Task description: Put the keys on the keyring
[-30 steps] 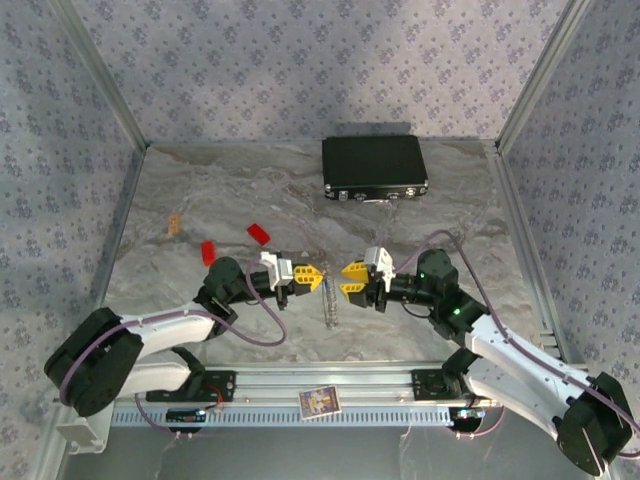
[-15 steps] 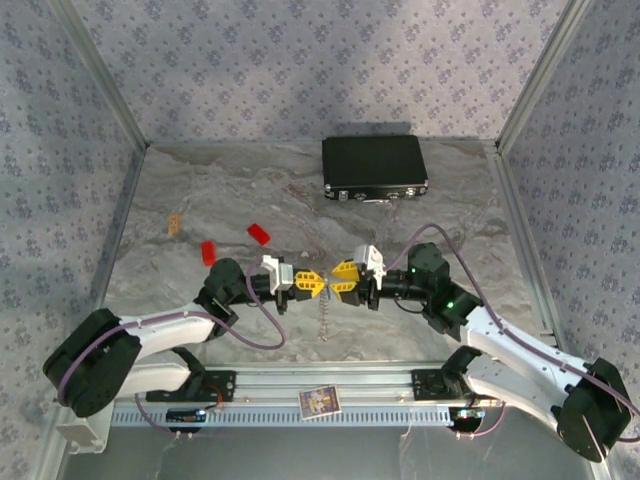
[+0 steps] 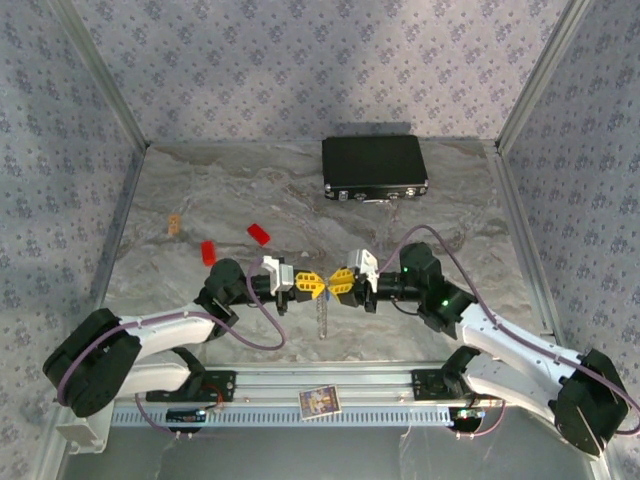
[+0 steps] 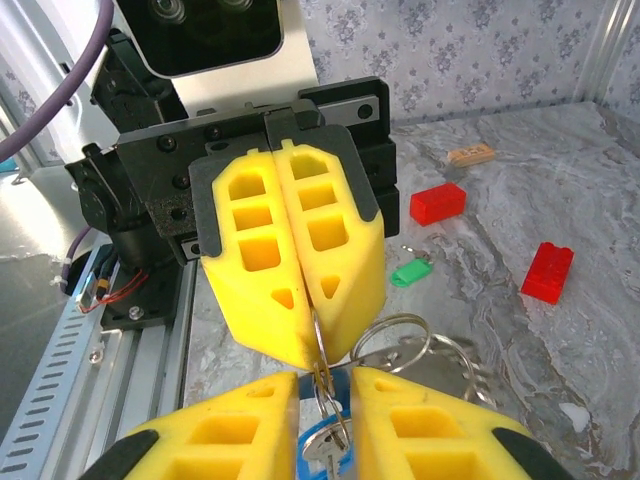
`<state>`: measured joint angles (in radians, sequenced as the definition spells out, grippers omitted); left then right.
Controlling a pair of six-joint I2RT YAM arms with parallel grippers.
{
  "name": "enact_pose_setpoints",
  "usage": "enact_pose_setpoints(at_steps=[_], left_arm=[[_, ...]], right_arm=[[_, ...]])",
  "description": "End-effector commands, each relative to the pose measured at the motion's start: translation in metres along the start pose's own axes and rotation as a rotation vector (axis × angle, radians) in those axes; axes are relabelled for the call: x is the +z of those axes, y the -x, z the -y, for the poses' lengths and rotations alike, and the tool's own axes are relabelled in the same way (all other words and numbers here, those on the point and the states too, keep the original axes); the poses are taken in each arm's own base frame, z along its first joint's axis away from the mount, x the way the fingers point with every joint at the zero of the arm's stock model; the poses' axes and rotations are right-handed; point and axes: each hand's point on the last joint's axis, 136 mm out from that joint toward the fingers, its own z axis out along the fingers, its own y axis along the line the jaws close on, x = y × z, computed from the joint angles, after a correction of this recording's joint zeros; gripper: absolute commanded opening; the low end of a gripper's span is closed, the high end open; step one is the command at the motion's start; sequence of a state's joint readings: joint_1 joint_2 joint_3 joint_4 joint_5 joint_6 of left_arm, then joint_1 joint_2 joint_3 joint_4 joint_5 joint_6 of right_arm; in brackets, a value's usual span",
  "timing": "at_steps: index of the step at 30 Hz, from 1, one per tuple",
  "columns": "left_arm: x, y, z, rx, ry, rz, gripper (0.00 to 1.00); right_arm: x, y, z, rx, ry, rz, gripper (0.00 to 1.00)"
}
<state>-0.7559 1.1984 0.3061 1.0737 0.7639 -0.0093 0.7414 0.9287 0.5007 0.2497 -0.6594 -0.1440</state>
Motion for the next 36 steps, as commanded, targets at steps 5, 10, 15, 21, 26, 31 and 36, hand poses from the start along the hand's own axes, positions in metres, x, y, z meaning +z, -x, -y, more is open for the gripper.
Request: enact_pose_setpoints(at_steps=[5, 10, 15, 21, 26, 31, 36], left_arm=[[0.007, 0.03, 0.006, 0.064, -0.048, 0.075, 0.0], [0.008, 0.028, 0.0, 0.051, -0.016, 0.065, 0.0], [0.01, 0.019, -0.006, 0.027, 0.021, -0.01, 0.27], [0.011, -0.015, 0.004, 0.058, 0.001, -0.225, 0.32], [0.01, -0.017, 0.005, 0.056, 0.0, -0.255, 0.27], [0.01, -0.019, 0.005, 0.067, -0.011, -0.283, 0.2], [0.009, -0.018, 0.005, 0.072, -0.013, -0.293, 0.17]], right_arm=[[0.002, 0.022, -0.003, -0.052, 0.023, 0.036, 0.11], [0.001, 0.019, -0.003, -0.056, 0.015, 0.007, 0.0], [-0.002, 0.013, 0.001, -0.067, -0.014, -0.058, 0.0], [-0.006, 0.005, 0.003, -0.104, -0.026, -0.167, 0.0], [-0.006, -0.002, 0.002, -0.133, -0.016, -0.258, 0.0], [-0.005, 0.0, -0.001, -0.164, -0.001, -0.296, 0.0], [-0.004, 0.0, -0.003, -0.185, 0.01, -0.327, 0.0]])
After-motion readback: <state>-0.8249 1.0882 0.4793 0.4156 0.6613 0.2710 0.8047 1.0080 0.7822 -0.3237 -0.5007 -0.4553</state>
